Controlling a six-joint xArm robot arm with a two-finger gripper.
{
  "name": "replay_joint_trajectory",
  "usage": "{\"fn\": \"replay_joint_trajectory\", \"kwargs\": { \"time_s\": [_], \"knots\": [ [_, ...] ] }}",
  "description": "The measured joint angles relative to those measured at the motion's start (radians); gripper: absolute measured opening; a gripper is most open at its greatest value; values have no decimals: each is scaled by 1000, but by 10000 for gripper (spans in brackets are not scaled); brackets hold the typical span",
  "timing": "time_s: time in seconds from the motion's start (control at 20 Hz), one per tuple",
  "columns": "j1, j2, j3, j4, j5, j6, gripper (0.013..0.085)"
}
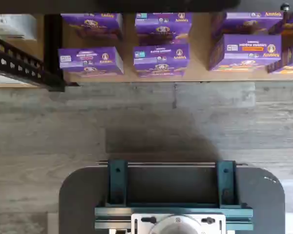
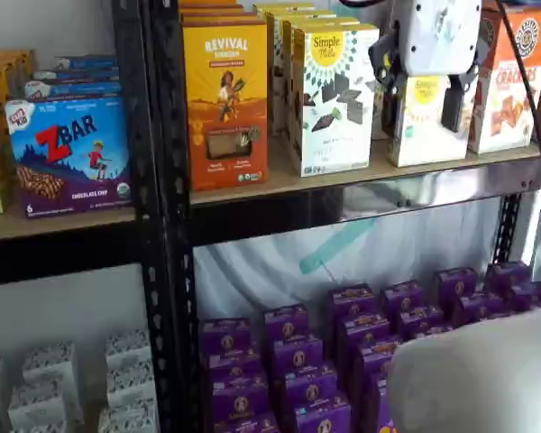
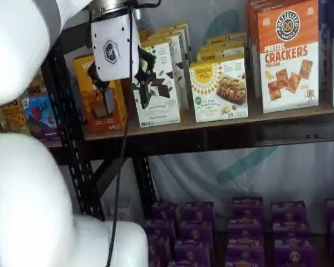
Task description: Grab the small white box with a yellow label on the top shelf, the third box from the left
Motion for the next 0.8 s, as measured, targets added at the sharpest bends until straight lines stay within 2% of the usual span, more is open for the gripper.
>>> {"fn": "replay_joint_trajectory", "kwargs": {
  "time_s": [0.1,0.2,0.4,0.75,0.8],
  "knots": [
    [-116,34,-25,132,68,-50,850],
    [-117,33,-25,136,68,-52,850],
    [-110,32,-25,125,61,-51,850],
    [-45,16,-16,37,20,-30,850],
    [-25,10,-11,10,1,-23,850]
  ]
}}
